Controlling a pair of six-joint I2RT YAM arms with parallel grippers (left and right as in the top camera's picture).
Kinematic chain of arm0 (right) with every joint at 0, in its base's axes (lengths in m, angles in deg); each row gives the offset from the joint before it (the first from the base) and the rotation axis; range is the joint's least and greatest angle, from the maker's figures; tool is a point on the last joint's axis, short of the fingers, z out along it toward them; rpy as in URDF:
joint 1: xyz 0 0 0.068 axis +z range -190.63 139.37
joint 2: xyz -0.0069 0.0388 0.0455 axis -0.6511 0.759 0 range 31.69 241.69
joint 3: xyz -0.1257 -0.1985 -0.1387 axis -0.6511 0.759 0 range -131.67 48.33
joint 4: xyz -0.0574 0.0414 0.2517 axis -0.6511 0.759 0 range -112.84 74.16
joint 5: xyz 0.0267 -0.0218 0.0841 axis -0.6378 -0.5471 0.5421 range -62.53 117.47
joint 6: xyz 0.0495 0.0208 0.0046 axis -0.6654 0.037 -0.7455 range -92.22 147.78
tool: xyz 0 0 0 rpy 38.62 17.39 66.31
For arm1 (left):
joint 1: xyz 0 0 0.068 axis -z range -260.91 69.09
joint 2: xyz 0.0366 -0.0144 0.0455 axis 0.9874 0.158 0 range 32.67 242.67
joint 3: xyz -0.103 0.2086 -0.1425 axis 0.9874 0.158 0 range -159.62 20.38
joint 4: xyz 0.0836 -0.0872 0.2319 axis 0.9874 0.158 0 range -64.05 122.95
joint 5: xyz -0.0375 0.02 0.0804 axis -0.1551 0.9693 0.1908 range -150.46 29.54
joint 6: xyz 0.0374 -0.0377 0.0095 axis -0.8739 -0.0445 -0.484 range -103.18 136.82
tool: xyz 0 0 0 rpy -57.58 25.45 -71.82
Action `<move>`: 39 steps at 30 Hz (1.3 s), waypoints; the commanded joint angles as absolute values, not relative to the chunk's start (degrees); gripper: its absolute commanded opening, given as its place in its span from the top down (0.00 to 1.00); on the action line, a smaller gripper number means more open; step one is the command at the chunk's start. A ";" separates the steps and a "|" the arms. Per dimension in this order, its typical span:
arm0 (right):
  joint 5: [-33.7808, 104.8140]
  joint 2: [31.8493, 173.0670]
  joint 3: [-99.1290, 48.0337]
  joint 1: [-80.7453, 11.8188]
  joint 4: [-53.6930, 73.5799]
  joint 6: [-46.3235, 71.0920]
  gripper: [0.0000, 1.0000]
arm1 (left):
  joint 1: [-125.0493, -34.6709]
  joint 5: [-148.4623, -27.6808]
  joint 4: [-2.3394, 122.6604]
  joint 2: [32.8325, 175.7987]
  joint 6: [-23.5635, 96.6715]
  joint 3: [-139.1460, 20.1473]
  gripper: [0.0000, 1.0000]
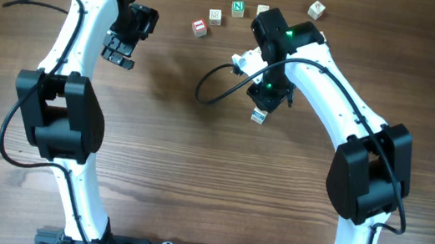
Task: Form a tower
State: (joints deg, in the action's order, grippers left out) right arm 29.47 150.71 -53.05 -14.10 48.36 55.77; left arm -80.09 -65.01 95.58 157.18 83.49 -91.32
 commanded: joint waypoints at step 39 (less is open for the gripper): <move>36.38 145.77 -53.71 -13.23 56.64 -39.72 0.96 | -80.29 -64.44 95.58 155.45 82.81 -91.06 0.00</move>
